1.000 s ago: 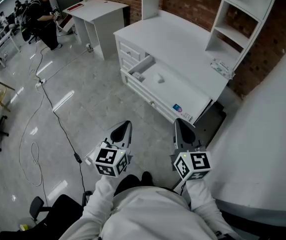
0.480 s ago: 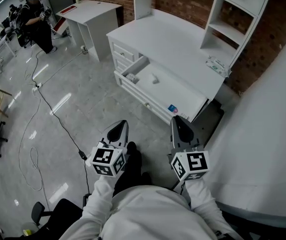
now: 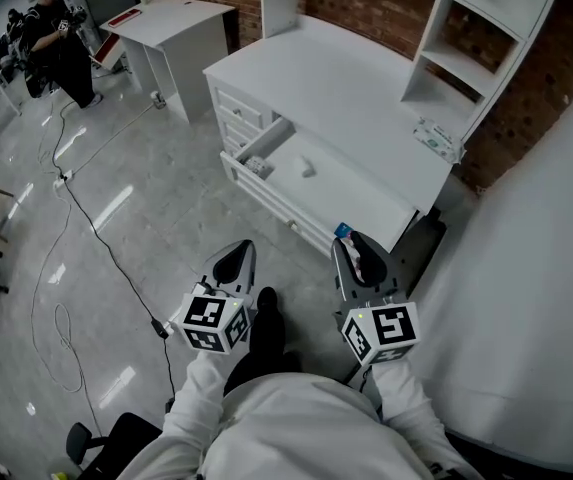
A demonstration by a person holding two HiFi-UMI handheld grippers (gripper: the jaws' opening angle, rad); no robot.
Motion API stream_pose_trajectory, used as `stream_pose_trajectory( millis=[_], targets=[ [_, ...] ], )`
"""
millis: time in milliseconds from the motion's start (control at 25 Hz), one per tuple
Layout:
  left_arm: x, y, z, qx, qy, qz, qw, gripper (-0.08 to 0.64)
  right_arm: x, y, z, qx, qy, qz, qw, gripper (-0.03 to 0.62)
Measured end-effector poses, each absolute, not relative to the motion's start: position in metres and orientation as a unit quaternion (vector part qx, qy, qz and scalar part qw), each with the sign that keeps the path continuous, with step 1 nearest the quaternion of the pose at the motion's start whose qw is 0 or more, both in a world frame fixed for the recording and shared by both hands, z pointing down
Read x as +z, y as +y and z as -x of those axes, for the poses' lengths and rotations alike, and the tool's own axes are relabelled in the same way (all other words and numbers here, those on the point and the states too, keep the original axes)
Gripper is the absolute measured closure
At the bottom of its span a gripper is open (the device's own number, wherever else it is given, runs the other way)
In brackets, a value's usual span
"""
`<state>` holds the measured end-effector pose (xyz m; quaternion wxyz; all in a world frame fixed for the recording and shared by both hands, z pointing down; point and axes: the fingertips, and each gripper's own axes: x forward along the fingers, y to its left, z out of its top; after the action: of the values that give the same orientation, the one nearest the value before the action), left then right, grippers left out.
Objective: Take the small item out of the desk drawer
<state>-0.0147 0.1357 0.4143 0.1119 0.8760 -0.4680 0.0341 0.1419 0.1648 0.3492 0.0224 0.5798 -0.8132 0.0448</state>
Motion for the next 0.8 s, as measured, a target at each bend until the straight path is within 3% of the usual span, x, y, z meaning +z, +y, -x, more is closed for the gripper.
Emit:
stream_pose_trajectory(
  millis=[800],
  targets=[
    [0.423, -0.043, 0.030, 0.038, -0.454, -0.880, 0.134, 0.542, 0.359, -0.008, -0.122, 0.089, -0.817, -0.569, 0.028, 0.357]
  ],
)
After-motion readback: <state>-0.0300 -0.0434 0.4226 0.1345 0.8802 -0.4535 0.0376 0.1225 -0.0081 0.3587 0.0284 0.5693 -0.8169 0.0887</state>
